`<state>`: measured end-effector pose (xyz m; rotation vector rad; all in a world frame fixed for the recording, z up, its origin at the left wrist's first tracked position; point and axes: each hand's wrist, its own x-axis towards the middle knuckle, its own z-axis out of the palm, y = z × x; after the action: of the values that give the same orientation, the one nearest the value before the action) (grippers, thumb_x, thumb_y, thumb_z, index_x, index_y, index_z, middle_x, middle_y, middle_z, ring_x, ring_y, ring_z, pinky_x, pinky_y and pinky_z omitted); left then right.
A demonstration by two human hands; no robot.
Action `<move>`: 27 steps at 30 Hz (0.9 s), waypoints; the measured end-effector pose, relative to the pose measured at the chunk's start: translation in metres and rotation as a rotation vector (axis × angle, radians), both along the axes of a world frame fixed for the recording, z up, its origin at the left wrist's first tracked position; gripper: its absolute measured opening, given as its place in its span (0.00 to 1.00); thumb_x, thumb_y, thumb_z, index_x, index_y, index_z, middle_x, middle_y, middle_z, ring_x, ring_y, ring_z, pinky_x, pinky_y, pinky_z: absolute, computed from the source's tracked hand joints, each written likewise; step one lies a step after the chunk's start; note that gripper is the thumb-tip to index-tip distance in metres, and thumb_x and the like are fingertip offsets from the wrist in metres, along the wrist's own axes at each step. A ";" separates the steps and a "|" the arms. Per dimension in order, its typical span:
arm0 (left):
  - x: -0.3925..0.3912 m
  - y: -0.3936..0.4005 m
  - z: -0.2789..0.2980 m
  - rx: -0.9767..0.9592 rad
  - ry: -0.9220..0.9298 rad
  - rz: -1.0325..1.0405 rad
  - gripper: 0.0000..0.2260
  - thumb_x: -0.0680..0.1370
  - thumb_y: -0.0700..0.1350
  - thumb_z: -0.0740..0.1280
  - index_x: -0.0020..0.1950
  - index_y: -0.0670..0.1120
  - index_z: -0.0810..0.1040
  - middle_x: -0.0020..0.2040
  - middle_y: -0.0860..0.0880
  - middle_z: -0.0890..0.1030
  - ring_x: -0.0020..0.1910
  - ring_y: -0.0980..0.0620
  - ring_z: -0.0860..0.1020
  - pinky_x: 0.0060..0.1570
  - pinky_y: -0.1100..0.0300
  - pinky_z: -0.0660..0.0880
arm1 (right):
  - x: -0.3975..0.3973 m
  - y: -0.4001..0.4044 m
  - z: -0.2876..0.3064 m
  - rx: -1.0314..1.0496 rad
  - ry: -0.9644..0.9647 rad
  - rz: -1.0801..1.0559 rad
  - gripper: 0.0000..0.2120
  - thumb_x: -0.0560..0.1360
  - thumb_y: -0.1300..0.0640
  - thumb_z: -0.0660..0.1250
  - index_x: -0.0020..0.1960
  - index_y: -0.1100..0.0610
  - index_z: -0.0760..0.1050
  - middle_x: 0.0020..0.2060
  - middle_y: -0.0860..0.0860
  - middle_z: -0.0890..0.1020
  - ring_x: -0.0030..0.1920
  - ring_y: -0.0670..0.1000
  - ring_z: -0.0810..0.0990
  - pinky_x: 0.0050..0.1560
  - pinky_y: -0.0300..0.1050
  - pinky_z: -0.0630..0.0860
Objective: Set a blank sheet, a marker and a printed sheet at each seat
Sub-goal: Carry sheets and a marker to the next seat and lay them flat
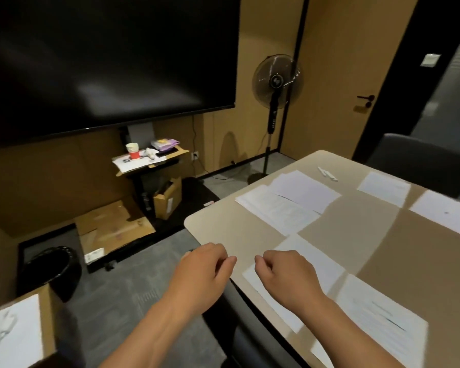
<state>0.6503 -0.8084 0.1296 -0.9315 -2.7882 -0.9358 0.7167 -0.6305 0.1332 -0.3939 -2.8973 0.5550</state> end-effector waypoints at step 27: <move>-0.621 0.055 -0.028 -0.165 -0.109 -0.637 0.10 0.80 0.55 0.59 0.41 0.55 0.72 0.39 0.57 0.74 0.40 0.59 0.74 0.45 0.64 0.72 | -0.512 0.009 -0.043 -0.087 -0.146 -0.647 0.22 0.79 0.44 0.54 0.30 0.55 0.62 0.26 0.49 0.69 0.34 0.54 0.72 0.32 0.45 0.65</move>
<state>0.0288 -0.7538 0.1017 -1.9144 -2.7168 -0.8246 0.2050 -0.6214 0.0897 -1.3591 -2.6380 0.5484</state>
